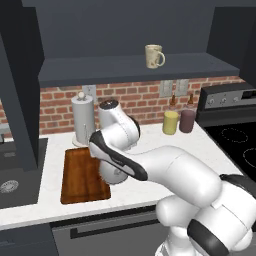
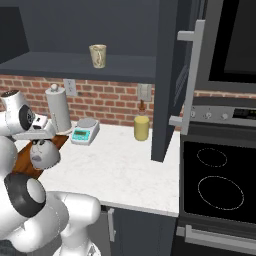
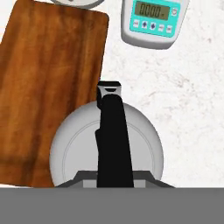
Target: Pick the kettle from the counter and place it on the tray. Then pick the mug from the cabinet and place it on the tray. Then close the cabinet doors.
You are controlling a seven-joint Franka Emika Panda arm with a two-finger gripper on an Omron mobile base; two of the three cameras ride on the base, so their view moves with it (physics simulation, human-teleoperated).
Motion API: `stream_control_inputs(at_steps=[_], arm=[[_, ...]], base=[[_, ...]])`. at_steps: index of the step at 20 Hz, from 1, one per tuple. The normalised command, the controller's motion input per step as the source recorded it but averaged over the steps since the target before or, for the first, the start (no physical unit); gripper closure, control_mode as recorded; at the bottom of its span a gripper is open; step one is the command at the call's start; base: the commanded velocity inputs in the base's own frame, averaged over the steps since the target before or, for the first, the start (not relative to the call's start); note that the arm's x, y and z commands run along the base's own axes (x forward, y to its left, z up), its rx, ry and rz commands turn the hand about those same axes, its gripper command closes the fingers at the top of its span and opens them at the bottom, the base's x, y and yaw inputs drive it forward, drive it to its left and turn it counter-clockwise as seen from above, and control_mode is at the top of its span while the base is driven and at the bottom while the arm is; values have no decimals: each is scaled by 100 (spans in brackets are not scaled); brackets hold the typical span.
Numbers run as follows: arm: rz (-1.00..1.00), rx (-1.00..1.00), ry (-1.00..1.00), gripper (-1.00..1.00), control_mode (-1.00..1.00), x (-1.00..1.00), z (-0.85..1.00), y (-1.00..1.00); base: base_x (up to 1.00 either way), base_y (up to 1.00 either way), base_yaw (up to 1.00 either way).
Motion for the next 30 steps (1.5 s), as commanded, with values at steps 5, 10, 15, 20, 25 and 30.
stream_control_inputs(at_steps=[5,10,15,20,25,30], arm=[[1,0,-13,100,-100,41,0,57],[1,2,-16,100,-100,36,-1,35],[3,1,-13,100,-100,35,0,17],[0,2,-2,100,-100,45,-4,12],[0,6,-1,100,-100,26,-16,24],[0,4,0,100,-100,38,-18,24]], base=[[0,0,0],[0,0,0],[0,0,0],[0,0,0],[0,0,0],[0,0,0]])
